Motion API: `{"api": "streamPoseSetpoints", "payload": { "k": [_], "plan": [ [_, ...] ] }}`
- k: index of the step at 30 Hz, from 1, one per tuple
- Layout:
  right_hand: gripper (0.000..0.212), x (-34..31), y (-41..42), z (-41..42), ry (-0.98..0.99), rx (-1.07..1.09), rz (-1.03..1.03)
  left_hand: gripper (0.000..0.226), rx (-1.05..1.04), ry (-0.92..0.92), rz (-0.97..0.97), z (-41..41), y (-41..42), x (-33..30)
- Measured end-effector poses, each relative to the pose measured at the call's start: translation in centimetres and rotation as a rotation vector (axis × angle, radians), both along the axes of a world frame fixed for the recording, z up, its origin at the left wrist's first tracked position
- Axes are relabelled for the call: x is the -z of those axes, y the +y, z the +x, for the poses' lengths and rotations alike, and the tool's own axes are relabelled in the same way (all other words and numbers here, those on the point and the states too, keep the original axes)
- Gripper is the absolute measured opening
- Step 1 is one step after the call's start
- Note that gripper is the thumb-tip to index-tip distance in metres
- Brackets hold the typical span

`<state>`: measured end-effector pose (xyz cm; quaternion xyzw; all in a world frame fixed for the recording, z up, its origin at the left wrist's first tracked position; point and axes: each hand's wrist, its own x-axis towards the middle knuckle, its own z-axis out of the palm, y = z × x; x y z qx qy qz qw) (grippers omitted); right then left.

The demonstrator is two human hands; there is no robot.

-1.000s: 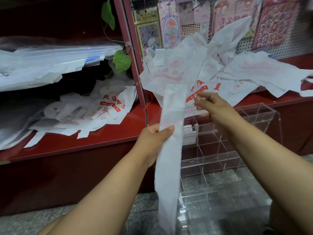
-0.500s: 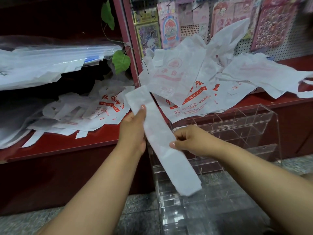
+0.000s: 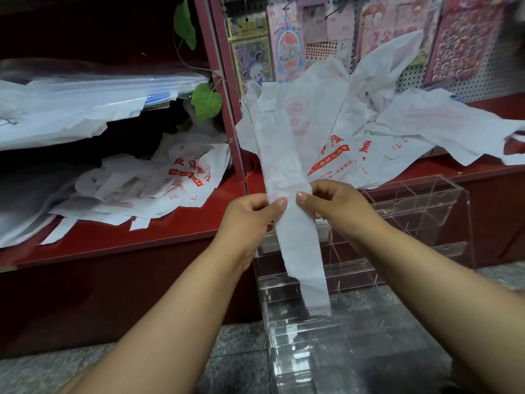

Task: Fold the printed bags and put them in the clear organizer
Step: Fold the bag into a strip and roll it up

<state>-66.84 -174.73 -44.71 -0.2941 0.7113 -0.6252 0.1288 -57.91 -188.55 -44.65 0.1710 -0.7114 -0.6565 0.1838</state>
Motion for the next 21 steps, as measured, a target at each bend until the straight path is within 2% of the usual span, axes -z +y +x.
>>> {"api": "streamPoseSetpoints", "payload": {
  "k": [5,9,11,15,17,21],
  "plan": [
    [0.012,-0.8,0.3,0.2,0.036,0.067,-0.103,0.016,-0.043,0.117,-0.068,0.4,0.5,-1.3],
    [0.016,-1.4,0.6,-0.1,0.054,0.06,-0.127,0.01,-0.154,0.229,-0.218,0.4,0.7,-1.9],
    [0.015,-1.4,0.7,-0.2,0.054,0.052,-0.133,0.017,-0.139,0.251,-0.245,0.6,0.7,-2.2],
    [0.013,-1.4,0.9,-0.1,0.042,0.063,-0.174,0.016,-0.063,0.253,-0.154,0.9,0.9,-2.4],
    [0.004,-1.3,0.8,0.0,0.023,0.072,-0.179,0.018,-0.046,0.244,-0.104,0.8,0.9,-2.3],
    [0.005,-0.5,0.6,0.2,0.008,0.079,-0.12,0.02,0.022,0.233,0.091,0.6,1.0,-2.2]
  ]
}}
